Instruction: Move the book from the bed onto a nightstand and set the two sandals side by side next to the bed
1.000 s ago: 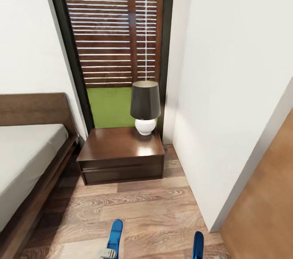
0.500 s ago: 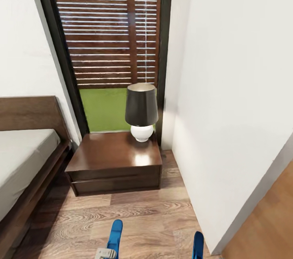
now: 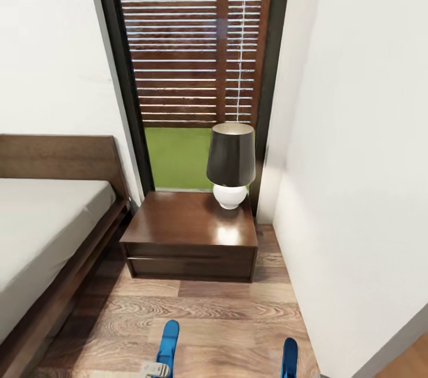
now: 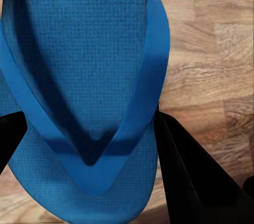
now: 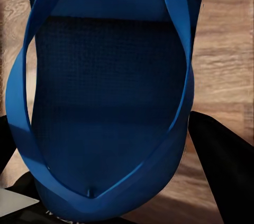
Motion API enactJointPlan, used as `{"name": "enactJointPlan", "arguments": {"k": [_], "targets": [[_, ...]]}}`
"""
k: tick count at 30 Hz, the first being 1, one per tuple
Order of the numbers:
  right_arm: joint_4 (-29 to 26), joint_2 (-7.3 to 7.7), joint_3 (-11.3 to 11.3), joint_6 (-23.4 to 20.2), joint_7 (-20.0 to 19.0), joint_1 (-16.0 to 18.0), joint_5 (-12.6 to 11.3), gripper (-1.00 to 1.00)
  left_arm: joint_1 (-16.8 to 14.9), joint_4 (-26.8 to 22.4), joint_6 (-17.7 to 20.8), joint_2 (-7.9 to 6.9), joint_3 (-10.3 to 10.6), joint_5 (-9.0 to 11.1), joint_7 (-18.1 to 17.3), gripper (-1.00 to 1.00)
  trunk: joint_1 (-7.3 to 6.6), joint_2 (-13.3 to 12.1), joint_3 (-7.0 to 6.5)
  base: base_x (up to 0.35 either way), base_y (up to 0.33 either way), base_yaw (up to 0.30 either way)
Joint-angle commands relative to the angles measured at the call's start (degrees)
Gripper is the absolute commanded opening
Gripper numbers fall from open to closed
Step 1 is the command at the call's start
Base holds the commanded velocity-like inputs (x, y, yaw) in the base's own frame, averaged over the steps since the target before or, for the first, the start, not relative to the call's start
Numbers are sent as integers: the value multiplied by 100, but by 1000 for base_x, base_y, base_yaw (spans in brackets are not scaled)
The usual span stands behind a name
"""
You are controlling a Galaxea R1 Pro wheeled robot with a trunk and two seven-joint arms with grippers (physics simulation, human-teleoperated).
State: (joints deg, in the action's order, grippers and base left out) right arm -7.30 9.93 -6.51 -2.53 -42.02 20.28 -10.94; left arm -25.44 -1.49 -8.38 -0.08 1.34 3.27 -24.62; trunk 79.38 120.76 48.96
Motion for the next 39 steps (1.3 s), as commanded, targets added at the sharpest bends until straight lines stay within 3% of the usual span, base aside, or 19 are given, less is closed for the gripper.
{"name": "enactJointPlan", "arguments": {"k": [1, 39], "targets": [[0, 0, -43, -28, -29, 0, -2, -100, -5, 8, -14, -1, 15, 24, -25, -100, -1, 2, 5, 0, 0, 288], [0, 0, -43, -28, -28, 1, -1, -100, -5, 8, -14, -1, 15, 24, -25, -100, -1, 2, 5, -7, 0, 288]]}}
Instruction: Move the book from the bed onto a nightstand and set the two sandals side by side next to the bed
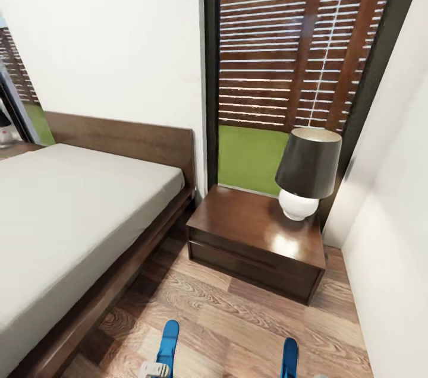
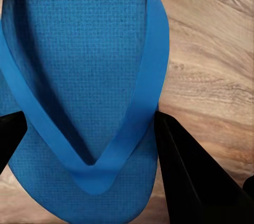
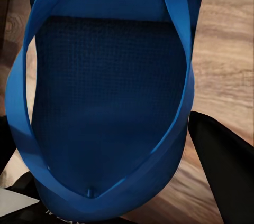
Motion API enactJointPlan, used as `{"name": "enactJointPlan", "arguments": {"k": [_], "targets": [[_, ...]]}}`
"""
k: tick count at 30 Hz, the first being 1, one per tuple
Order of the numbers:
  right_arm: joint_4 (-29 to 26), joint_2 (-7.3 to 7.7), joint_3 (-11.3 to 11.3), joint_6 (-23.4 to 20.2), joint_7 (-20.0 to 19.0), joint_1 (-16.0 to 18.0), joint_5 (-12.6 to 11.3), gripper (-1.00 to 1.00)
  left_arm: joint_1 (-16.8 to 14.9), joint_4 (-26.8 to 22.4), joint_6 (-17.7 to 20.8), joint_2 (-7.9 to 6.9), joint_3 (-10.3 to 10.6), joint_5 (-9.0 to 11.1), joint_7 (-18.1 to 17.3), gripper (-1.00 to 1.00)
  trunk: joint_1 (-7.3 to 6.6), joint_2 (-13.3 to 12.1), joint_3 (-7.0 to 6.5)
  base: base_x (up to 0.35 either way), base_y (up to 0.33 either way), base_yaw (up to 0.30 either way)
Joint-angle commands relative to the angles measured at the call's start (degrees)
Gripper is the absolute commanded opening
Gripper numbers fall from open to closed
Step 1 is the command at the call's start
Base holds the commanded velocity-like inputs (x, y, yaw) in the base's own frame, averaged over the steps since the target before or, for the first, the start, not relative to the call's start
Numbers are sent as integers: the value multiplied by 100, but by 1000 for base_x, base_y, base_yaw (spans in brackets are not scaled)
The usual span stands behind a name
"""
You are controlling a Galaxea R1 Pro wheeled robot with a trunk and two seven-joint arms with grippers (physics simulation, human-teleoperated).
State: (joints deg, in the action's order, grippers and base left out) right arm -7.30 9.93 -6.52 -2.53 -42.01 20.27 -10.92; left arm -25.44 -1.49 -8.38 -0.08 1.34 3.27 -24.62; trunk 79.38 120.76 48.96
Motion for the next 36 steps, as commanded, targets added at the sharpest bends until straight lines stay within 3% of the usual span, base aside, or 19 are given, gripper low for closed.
{"name": "enactJointPlan", "arguments": {"k": [1, 36], "targets": [[1, 0, -42, -28, -30, 1, -3, -100, -5, 8, -14, -1, 15, 24, -25, -100, -1, 2, 5, 0, 0, 288], [1, 0, -42, -28, -27, 0, -5, -100, -5, 8, -14, -1, 15, 23, -25, -100, -1, 2, 5, -10, 0, 288]]}}
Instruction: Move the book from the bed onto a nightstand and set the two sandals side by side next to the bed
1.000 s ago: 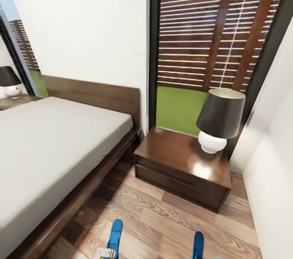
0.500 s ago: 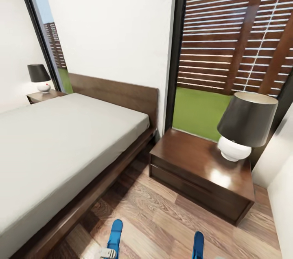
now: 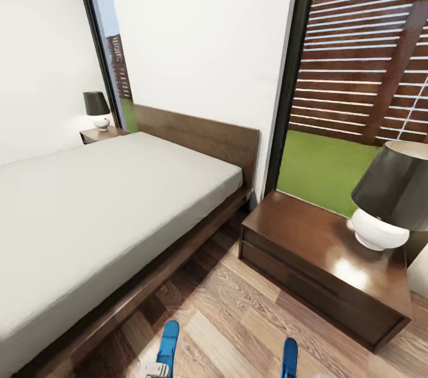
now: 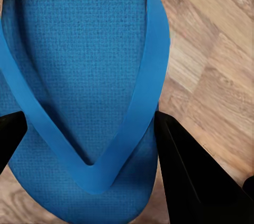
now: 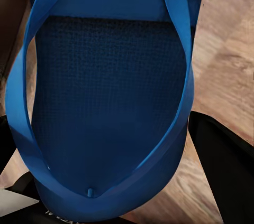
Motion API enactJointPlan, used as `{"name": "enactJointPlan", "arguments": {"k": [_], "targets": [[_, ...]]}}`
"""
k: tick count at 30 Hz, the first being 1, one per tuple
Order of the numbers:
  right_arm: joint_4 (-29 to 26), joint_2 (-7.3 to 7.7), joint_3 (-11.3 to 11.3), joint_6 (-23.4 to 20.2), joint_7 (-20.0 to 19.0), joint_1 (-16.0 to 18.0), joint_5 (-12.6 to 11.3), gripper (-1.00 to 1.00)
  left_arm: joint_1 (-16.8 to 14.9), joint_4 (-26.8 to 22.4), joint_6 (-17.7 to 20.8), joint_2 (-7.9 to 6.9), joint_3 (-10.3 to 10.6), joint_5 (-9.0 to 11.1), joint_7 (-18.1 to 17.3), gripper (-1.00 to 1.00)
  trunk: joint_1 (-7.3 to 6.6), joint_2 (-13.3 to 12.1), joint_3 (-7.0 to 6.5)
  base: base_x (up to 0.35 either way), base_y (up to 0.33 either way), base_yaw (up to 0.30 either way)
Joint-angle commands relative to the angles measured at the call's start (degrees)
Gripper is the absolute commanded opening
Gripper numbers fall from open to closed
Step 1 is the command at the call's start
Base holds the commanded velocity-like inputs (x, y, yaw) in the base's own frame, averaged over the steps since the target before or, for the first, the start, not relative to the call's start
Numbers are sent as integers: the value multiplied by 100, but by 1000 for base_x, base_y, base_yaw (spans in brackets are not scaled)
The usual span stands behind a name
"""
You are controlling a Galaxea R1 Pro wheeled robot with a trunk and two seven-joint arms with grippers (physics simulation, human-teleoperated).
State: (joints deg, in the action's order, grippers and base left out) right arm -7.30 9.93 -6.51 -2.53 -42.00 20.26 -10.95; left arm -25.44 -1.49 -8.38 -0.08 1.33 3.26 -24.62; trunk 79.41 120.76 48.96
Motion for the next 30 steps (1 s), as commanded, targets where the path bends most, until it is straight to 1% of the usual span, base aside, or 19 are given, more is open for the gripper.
{"name": "enactJointPlan", "arguments": {"k": [1, 7, 30], "targets": [[1, 0, -43, -28, -30, 2, -2, -100, -5, 8, -14, -1, 16, 24, -26, -100, -3, 2, 5, -249, 0, 288], [1, 0, -43, -28, -30, 1, -1, -100, -5, 8, -14, -1, 16, 25, -26, -100, -3, 2, 5, -98, 0, 288], [1, 0, -43, -28, -31, 3, 4, -100, -5, 8, -14, -1, 16, 25, -26, -100, -3, 2, 5, -2, 0, 288]]}}
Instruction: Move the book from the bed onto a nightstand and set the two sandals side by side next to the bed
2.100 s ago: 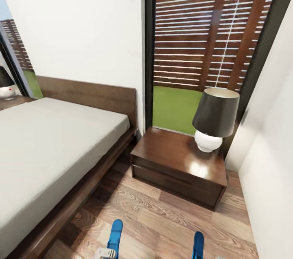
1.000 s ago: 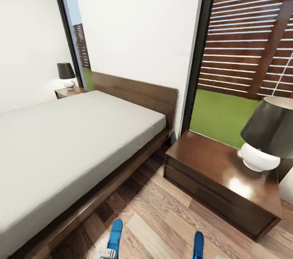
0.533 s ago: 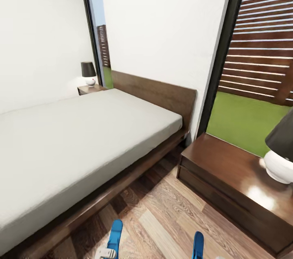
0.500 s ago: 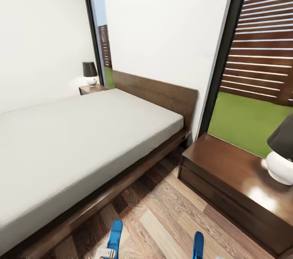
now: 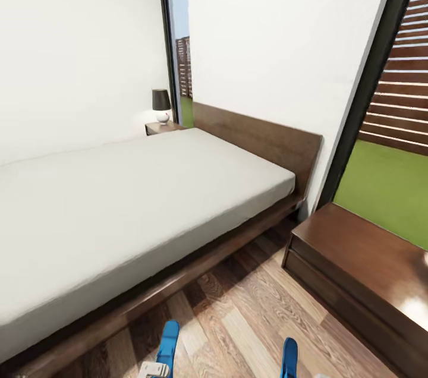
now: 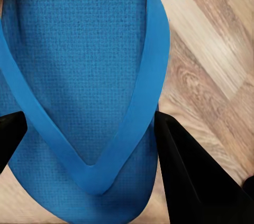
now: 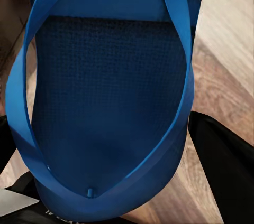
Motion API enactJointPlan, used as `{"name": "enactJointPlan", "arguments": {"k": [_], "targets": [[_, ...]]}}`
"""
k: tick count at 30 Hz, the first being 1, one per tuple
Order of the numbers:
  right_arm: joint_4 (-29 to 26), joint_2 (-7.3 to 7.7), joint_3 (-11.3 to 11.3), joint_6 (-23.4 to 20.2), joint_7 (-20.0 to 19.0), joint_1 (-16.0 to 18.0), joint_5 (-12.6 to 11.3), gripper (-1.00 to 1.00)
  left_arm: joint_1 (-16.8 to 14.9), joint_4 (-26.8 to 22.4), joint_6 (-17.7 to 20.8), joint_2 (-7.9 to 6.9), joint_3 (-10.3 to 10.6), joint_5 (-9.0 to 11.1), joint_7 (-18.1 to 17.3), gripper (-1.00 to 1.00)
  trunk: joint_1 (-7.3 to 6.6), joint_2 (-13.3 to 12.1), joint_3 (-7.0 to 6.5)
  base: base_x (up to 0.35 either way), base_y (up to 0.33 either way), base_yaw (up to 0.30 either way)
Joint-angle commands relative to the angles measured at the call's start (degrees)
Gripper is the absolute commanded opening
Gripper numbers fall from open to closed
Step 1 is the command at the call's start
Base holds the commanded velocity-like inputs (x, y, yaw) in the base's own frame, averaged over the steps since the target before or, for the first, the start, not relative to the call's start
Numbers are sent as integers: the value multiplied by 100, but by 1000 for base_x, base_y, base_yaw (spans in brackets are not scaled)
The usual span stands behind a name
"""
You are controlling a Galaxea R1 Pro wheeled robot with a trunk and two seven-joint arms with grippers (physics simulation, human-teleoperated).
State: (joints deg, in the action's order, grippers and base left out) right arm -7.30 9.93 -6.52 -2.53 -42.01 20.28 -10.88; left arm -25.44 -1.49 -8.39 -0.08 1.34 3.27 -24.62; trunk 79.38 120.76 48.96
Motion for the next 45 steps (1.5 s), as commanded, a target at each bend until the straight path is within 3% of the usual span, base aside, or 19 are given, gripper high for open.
{"name": "enactJointPlan", "arguments": {"k": [1, 45], "targets": [[1, 0, -42, -28, -28, 2, -3, -100, -5, 8, -14, -1, 15, 24, -25, -100, -1, 2, 5, 0, 0, 288], [1, 0, -42, -28, -26, 2, -4, -100, -5, 8, -14, -1, 14, 24, -25, -100, -1, 2, 5, -18, 0, 288]]}}
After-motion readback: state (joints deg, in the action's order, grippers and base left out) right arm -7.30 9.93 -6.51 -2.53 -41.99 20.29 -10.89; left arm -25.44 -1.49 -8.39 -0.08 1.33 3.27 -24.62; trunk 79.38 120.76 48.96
